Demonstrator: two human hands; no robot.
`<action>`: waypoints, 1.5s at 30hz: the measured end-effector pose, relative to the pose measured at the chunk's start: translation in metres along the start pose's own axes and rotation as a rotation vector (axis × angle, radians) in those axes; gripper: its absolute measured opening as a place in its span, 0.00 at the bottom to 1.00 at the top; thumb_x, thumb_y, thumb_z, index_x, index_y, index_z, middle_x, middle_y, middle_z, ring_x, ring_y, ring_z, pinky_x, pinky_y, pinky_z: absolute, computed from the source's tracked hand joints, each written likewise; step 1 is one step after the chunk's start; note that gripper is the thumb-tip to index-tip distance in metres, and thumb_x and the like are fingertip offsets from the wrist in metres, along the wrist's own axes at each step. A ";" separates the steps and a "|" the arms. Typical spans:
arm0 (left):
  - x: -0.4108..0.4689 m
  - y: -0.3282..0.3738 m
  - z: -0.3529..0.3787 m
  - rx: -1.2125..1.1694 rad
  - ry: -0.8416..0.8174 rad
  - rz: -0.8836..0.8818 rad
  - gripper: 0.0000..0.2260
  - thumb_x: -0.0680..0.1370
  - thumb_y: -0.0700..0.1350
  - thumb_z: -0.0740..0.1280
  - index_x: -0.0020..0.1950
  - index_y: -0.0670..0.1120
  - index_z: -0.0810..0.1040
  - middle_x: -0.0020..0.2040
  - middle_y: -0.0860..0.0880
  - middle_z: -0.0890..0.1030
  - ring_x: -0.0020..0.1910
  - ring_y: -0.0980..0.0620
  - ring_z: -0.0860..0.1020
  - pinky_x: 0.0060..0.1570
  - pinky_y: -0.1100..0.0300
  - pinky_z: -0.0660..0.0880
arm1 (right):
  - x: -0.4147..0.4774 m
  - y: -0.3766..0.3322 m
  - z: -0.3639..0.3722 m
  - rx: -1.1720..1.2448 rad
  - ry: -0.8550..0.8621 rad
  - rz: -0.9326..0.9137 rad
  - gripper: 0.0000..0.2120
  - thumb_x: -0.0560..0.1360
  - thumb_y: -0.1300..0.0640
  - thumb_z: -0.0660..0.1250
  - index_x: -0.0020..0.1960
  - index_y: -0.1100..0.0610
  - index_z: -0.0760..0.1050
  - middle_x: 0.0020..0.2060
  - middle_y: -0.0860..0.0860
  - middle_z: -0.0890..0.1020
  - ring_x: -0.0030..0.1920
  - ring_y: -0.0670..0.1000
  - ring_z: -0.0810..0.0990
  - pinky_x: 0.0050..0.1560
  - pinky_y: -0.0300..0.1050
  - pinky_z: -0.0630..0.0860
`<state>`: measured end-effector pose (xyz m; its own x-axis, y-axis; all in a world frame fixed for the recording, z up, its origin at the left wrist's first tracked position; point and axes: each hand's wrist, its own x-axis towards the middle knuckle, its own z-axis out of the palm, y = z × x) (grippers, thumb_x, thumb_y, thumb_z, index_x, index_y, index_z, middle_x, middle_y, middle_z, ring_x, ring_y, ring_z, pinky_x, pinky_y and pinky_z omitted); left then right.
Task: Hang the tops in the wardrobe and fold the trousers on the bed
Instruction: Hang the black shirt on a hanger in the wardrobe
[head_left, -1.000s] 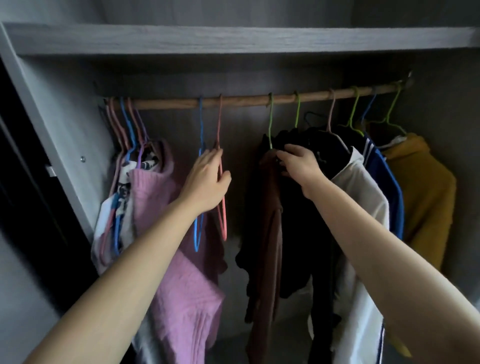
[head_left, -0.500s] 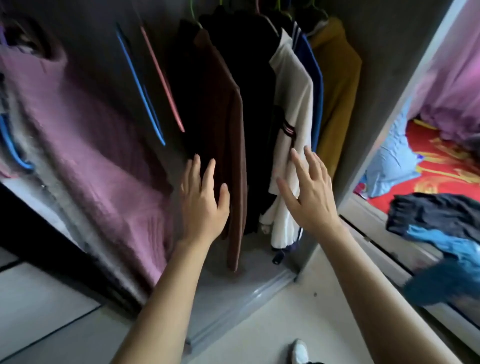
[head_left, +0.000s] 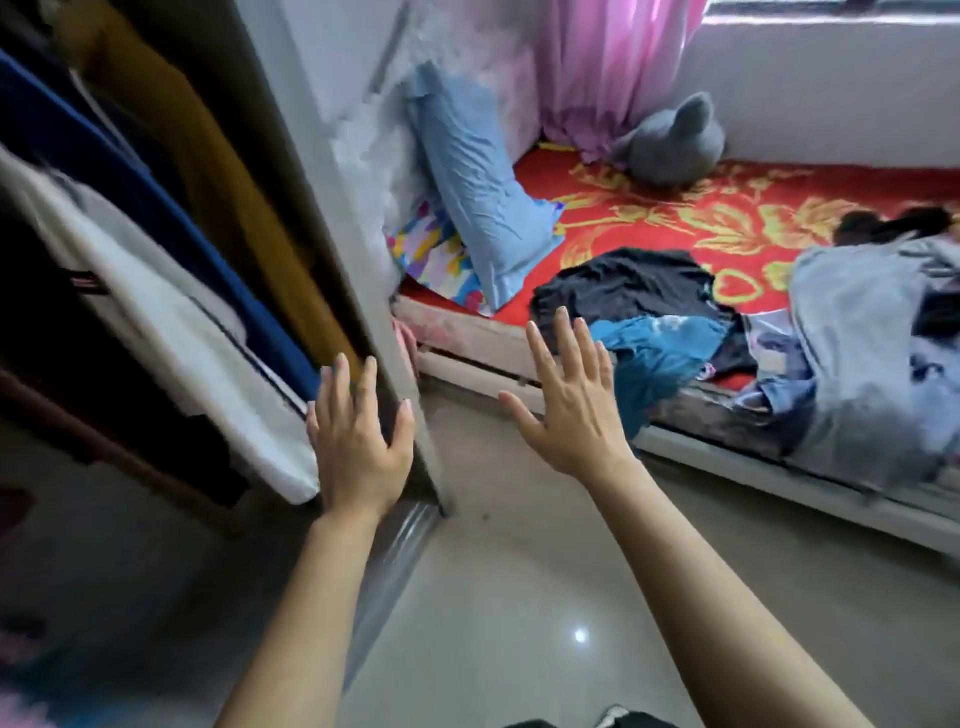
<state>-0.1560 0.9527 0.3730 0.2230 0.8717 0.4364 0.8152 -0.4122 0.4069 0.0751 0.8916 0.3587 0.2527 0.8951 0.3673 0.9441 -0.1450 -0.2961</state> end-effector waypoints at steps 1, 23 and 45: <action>0.005 0.028 0.023 -0.008 -0.033 0.049 0.29 0.77 0.56 0.60 0.75 0.44 0.68 0.76 0.38 0.63 0.76 0.38 0.60 0.71 0.36 0.60 | -0.004 0.036 -0.009 -0.019 0.011 0.043 0.38 0.78 0.32 0.52 0.82 0.50 0.50 0.81 0.58 0.48 0.80 0.60 0.46 0.78 0.61 0.49; 0.200 0.238 0.410 0.003 -0.680 0.283 0.34 0.81 0.61 0.56 0.81 0.51 0.46 0.81 0.46 0.39 0.79 0.47 0.39 0.76 0.43 0.43 | 0.117 0.411 0.067 -0.077 -0.314 0.556 0.41 0.78 0.37 0.60 0.82 0.49 0.45 0.81 0.55 0.42 0.80 0.58 0.43 0.79 0.57 0.47; 0.321 0.334 0.785 -0.075 -1.182 0.103 0.27 0.83 0.54 0.57 0.80 0.49 0.55 0.81 0.50 0.52 0.79 0.53 0.49 0.74 0.61 0.47 | 0.271 0.720 0.288 0.475 -0.396 1.221 0.31 0.80 0.50 0.63 0.80 0.56 0.56 0.77 0.54 0.61 0.76 0.52 0.59 0.74 0.49 0.59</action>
<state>0.6077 1.3025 0.0191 0.6728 0.5210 -0.5253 0.7399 -0.4749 0.4766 0.7626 1.1507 -0.0089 0.7122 0.3741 -0.5940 -0.0169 -0.8368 -0.5473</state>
